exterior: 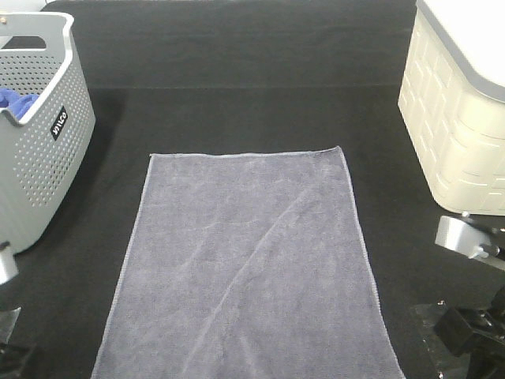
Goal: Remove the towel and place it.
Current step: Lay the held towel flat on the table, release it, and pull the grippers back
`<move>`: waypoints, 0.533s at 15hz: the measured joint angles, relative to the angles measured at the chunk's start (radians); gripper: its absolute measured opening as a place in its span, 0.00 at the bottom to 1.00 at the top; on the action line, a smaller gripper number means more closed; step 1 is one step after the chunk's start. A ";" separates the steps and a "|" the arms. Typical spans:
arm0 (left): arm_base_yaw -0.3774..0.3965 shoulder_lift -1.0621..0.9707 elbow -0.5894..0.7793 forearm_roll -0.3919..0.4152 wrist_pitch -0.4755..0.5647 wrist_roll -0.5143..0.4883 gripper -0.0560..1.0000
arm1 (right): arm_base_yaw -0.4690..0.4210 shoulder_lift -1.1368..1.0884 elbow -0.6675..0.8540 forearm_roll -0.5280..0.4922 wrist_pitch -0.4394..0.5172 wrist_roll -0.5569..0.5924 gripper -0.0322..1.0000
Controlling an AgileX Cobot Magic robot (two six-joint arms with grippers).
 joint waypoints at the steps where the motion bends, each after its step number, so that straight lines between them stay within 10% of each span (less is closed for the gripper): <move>1: 0.000 0.029 0.000 -0.008 0.001 0.019 0.05 | 0.000 0.011 0.002 -0.005 -0.005 -0.001 0.03; 4: 0.000 0.047 0.000 -0.007 0.012 0.028 0.07 | 0.000 0.019 0.002 -0.010 -0.007 -0.004 0.11; 7: 0.000 0.047 0.000 0.003 0.027 0.028 0.50 | 0.000 0.019 0.002 -0.036 -0.004 -0.004 0.63; 8: 0.000 0.047 0.000 0.003 0.027 0.028 0.50 | 0.000 0.019 0.002 -0.036 -0.004 -0.004 0.63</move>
